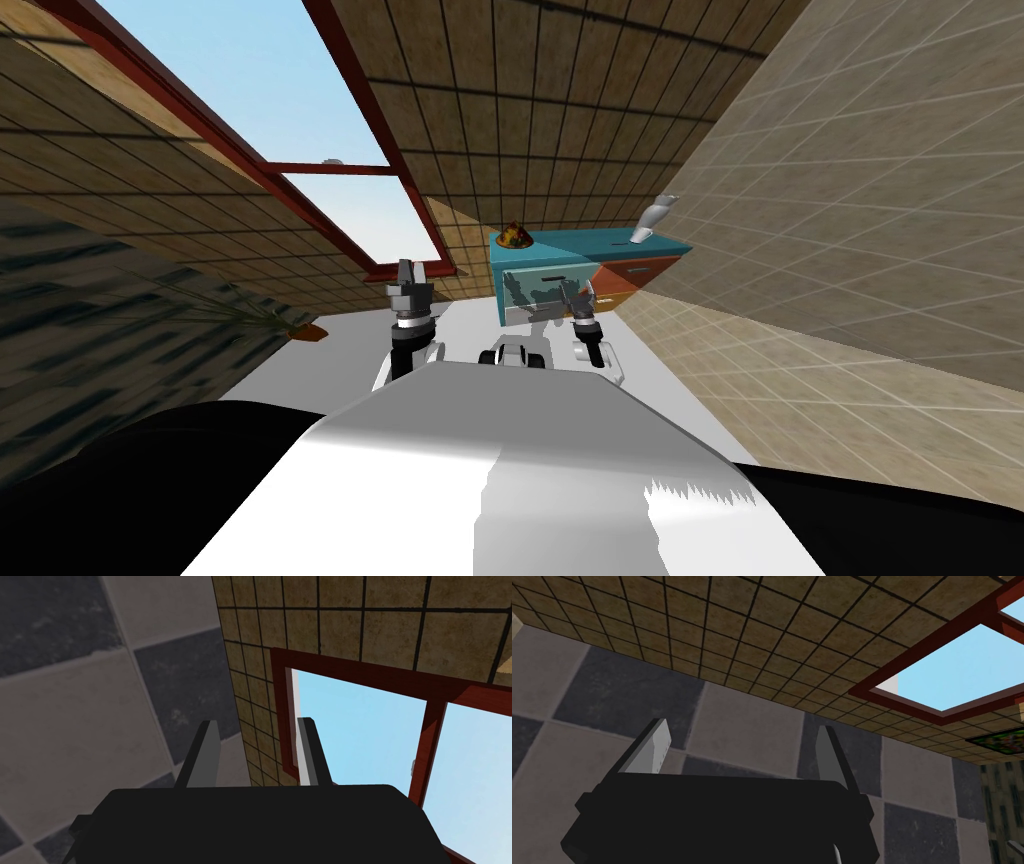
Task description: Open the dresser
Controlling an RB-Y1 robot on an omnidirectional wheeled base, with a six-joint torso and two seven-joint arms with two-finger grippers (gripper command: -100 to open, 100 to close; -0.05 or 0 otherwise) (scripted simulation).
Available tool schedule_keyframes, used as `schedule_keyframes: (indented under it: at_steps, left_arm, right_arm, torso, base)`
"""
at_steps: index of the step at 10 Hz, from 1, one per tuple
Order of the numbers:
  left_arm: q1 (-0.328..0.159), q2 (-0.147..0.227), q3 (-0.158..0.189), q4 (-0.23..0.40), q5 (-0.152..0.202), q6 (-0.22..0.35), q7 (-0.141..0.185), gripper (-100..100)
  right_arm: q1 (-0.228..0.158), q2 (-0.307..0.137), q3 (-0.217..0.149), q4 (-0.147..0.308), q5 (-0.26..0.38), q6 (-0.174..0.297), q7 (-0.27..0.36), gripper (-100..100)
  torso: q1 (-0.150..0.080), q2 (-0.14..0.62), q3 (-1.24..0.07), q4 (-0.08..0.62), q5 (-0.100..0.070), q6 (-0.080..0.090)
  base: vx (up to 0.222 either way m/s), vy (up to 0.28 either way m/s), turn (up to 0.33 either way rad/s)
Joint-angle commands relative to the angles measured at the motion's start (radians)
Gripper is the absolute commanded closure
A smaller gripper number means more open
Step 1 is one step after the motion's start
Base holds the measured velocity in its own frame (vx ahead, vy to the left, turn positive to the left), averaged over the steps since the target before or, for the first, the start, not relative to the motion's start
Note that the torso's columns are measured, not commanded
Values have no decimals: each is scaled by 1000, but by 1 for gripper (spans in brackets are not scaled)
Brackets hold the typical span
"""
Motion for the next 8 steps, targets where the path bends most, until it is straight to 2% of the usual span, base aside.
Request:
schedule_keyframes:
  at_steps: [1, 2, 3, 5, 6, 8]
  left_arm:
    - [0, 0, 0, 0, 0, 0, 0, 0]
    - [0, 0, 0, 0, 0, 0, 0, 0]
    - [0, 0, 0, 0, 0, 0, 0, 0]
    - [0, 0, 0, 0, 0, 0, 0, 0]
    - [0, 0, 0, 0, 0, 0, 0, 0]
    - [0, 0, 0, 0, 0, 0, 0, 0]
  right_arm:
    - [-21, 0, -10, 53, 17, -2, 78, -100]
    - [-21, 0, -10, 53, 17, -2, 88, -100]
    - [-40, 2, -18, 104, 34, -3, 127, -100]
    - [-40, 2, -18, 104, 34, -3, 165, -100]
    - [-60, 5, -27, 152, 51, -3, 204, -100]
    - [-60, 5, -27, 155, 51, -3, 240, -100]
  torso:
    - [0, -1, -1, 0, 0, 0]
    - [1, -2, -1, 0, 0, 0]
    - [0, 0, 0, 0, 0, 0]
    - [1, -1, -1, 0, 0, 0]
    - [0, 0, 0, 0, 0, 0]
    - [0, -2, -1, -1, 0, 0]
  base:
    - [57, 18, -5]
    - [30, 10, 1]
    - [46, 29, -11]
    - [38, 16, -4]
    - [51, 15, -11]
    - [41, 10, -2]
